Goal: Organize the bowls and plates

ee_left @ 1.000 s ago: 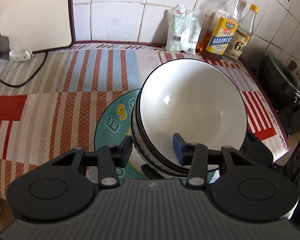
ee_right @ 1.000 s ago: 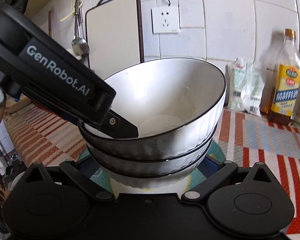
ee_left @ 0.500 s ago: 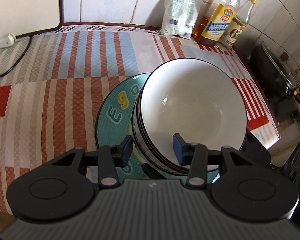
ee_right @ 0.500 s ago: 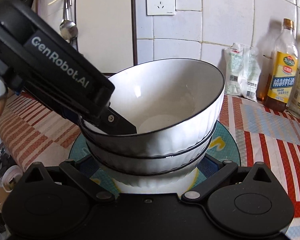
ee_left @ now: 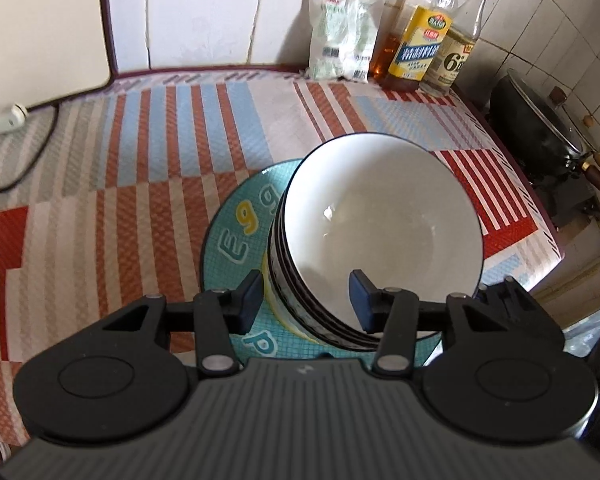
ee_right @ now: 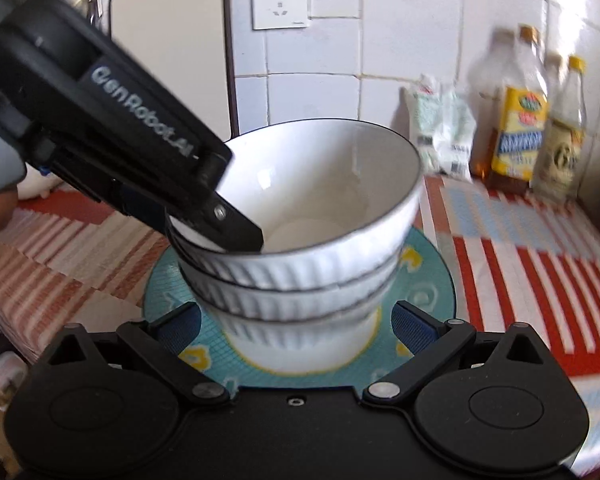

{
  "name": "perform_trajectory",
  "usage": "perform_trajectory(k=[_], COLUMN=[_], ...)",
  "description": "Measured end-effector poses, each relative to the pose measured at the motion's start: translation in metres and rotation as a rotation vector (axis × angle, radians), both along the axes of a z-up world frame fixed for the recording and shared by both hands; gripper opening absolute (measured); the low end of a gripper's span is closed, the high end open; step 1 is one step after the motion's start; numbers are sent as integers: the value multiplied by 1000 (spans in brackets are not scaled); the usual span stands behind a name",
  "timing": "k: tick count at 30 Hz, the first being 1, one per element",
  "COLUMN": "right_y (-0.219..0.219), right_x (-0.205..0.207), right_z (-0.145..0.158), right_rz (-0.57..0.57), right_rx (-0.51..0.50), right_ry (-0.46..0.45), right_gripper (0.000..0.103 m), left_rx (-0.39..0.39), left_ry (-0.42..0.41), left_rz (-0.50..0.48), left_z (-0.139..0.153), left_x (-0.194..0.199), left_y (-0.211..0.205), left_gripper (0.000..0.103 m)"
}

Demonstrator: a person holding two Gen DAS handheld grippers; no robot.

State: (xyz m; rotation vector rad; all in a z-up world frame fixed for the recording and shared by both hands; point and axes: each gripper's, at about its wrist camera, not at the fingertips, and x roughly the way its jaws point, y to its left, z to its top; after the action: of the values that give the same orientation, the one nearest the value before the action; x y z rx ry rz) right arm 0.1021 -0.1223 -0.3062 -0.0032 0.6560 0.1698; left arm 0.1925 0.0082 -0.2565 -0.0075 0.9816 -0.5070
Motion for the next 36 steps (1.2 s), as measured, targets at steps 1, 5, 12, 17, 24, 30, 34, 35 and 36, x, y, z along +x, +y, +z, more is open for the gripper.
perform_trajectory(k=[1, 5, 12, 17, 24, 30, 34, 35, 36], right_y=[-3, -16, -49, -68, -80, -88, -96, -99, -103], right_x=[-3, -19, -46, -57, -72, -84, -91, -93, -96], right_z=[2, 18, 52, 81, 120, 155, 182, 188, 194], right_rz=[-6, 8, 44, -3, -22, -54, -104, -115, -129], right_rx=[10, 38, 75, 72, 57, 18, -8, 8, 23], right_ry=[8, 8, 0, -36, -56, -51, -20, -10, 1], right_gripper=[103, 103, 103, 103, 102, 102, 102, 102, 102], left_rx=[3, -14, -1, -8, 4, -14, -6, -2, 2], left_ry=[-7, -48, -155, -220, -256, -254, -259, -262, -262], left_rz=[14, 66, 108, 129, 122, 130, 144, 154, 164], left_z=[3, 18, 64, 101, 141, 158, 170, 172, 175], left_x=[-3, -21, -60, -91, -122, -140, -155, -158, -162], left_y=[2, 8, 5, 7, 2, -4, -7, -8, -9], left_gripper=[46, 48, 53, 57, 64, 65, 74, 76, 78])
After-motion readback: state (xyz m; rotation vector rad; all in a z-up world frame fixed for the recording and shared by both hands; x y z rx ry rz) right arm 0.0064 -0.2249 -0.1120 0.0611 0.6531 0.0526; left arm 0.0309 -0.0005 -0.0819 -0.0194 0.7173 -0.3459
